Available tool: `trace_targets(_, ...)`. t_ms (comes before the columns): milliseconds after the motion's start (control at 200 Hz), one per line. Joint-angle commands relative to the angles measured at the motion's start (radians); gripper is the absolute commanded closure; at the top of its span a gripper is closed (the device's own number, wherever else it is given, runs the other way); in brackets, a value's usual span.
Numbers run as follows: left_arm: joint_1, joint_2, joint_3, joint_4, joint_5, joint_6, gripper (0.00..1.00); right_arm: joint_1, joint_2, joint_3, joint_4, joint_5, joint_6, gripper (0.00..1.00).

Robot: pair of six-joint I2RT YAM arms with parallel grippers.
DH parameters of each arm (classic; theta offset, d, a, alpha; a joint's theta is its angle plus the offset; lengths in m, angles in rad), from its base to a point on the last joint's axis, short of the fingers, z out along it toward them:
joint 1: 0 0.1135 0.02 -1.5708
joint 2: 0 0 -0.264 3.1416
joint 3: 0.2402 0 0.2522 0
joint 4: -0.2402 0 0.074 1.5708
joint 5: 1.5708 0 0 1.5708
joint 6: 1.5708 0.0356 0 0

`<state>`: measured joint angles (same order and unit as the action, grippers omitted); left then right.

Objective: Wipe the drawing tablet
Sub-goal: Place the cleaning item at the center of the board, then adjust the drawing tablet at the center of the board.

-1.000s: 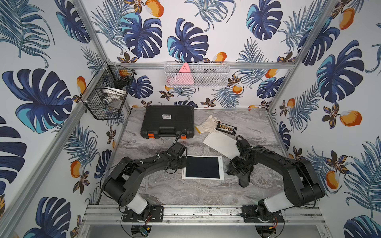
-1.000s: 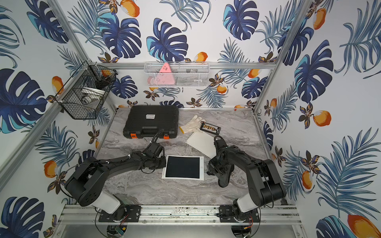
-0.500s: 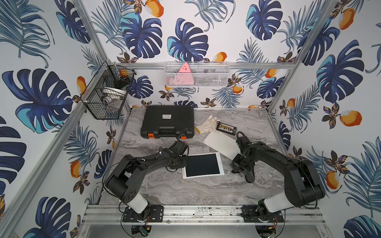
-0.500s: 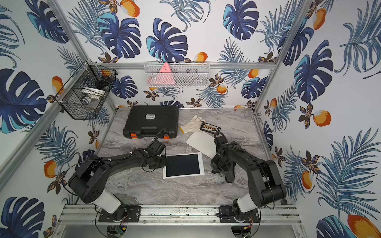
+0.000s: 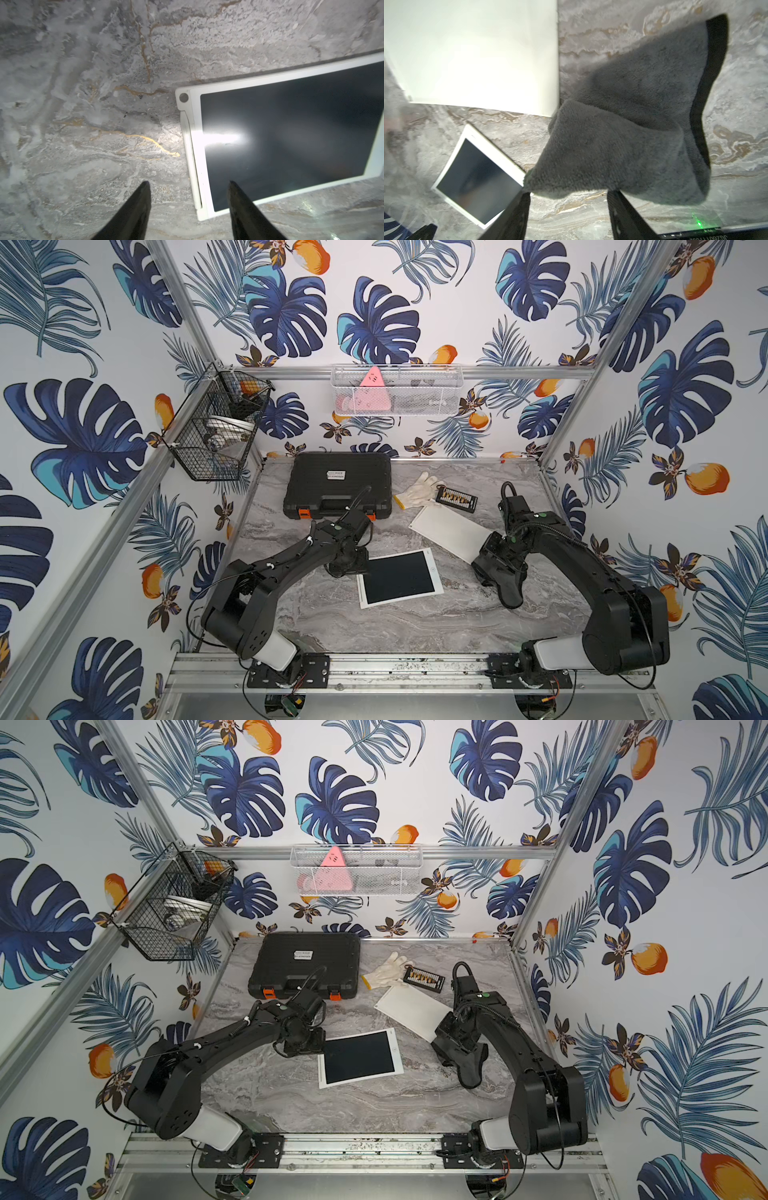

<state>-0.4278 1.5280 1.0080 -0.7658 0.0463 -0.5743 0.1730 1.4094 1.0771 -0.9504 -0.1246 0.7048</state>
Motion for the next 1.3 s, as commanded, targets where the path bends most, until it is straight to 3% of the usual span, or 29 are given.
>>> trace_targets(0,0.034,-0.014,0.006,-0.022,0.104,0.026,0.3,0.003,-0.007,0.065,-0.08,-0.024,-0.047,0.36)
trace_targets(145,0.066,-0.028,-0.017,0.004,0.158,0.019,0.24,0.05,0.001,0.157,-0.121,0.016,-0.062,0.33)
trace_targets(330,0.083,-0.046,-0.036,0.002,0.171,0.026,0.25,0.119,-0.026,0.217,-0.225,0.257,-0.009,0.35)
trace_targets(390,0.081,-0.052,-0.048,0.005,0.18,0.024,0.26,0.123,-0.064,0.213,-0.256,0.347,0.044,0.46)
trace_targets(475,0.081,-0.061,-0.064,0.009,0.187,0.017,0.29,0.123,-0.131,0.183,-0.274,0.448,0.108,0.79)
trace_targets(545,0.082,-0.073,-0.077,0.016,0.19,0.011,0.31,0.122,-0.181,0.154,-0.286,0.489,0.143,1.0)
trace_targets(691,0.082,-0.076,-0.093,0.02,0.191,0.005,0.32,0.122,-0.234,0.087,-0.239,0.453,0.157,1.0)
trace_targets(781,0.081,-0.08,-0.101,0.015,0.182,0.001,0.32,0.122,-0.226,0.025,-0.093,0.266,0.074,1.0)
trace_targets(926,0.099,-0.062,-0.143,0.079,0.254,-0.034,0.27,0.186,-0.078,-0.052,0.138,-0.083,-0.002,0.62)
trace_targets(1006,0.116,-0.058,-0.173,0.147,0.321,-0.062,0.16,0.229,0.054,-0.047,0.22,-0.212,-0.045,0.46)
trace_targets(1061,0.127,-0.061,-0.191,0.192,0.366,-0.079,0.02,0.249,0.129,-0.027,0.247,-0.243,-0.069,0.42)
trace_targets(1296,0.147,-0.046,-0.227,0.259,0.433,-0.115,0.01,0.249,0.354,0.016,0.386,-0.381,-0.123,0.33)
